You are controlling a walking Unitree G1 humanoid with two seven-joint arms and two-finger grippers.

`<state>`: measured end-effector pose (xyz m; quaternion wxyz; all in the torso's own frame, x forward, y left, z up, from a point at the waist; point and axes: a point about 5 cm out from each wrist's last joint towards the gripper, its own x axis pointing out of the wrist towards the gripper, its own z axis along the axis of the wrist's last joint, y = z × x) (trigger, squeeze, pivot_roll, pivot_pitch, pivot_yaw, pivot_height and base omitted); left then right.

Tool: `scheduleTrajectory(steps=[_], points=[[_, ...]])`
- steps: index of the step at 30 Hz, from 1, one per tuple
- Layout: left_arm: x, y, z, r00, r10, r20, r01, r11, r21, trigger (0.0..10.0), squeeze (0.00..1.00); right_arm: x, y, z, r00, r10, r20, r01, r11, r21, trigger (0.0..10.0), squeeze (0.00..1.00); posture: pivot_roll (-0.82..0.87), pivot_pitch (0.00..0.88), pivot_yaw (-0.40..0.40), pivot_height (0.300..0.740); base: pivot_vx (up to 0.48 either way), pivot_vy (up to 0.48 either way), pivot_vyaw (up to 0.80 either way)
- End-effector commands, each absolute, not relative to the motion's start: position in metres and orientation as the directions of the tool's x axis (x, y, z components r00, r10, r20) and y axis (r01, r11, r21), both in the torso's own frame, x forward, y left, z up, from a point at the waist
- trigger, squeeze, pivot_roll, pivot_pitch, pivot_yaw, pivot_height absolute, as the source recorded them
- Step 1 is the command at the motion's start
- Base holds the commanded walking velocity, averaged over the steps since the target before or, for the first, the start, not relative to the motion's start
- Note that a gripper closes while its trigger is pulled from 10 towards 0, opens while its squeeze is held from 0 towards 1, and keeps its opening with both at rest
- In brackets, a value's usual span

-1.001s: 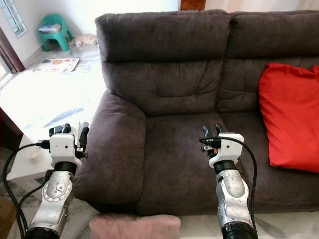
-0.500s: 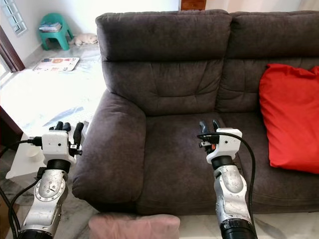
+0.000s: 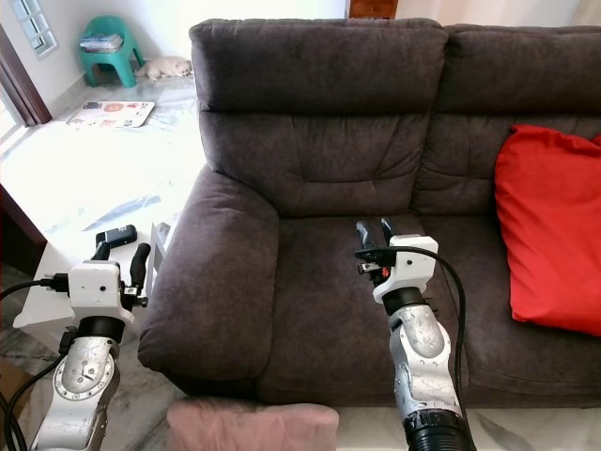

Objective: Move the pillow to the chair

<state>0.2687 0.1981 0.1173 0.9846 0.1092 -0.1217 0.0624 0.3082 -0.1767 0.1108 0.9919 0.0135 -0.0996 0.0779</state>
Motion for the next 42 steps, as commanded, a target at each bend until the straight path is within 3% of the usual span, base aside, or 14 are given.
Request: scheduleTrajectory(steps=[1, 14, 42], points=[[0.272, 0.198, 0.119, 0.967, 0.074, 0.244, -0.126, 0.971, 0.205, 10.0, 0.00, 0.307, -0.178, 0.116, 0.966, 0.143, 0.215, -0.151, 0.988, 0.019, 10.0, 0.00, 0.05, 0.000, 0.013, 0.740, 0.000, 0.000, 0.00], [0.277, 0.182, 0.115, 0.974, -0.031, 0.224, -0.015, 0.979, 0.203, 10.0, 0.00, 0.298, -0.185, 0.114, 0.971, 0.115, 0.209, -0.120, 0.993, 0.009, 10.0, 0.00, 0.03, 0.000, 0.022, 0.740, 0.000, 0.000, 0.00], [0.276, 0.185, 0.126, 0.969, -0.012, 0.246, -0.039, 0.978, 0.203, 10.0, 0.00, 0.303, -0.177, 0.126, 0.970, 0.147, 0.194, -0.145, 0.989, -0.024, 10.0, 0.00, 0.04, 0.000, 0.004, 0.740, 0.000, 0.000, 0.00]])
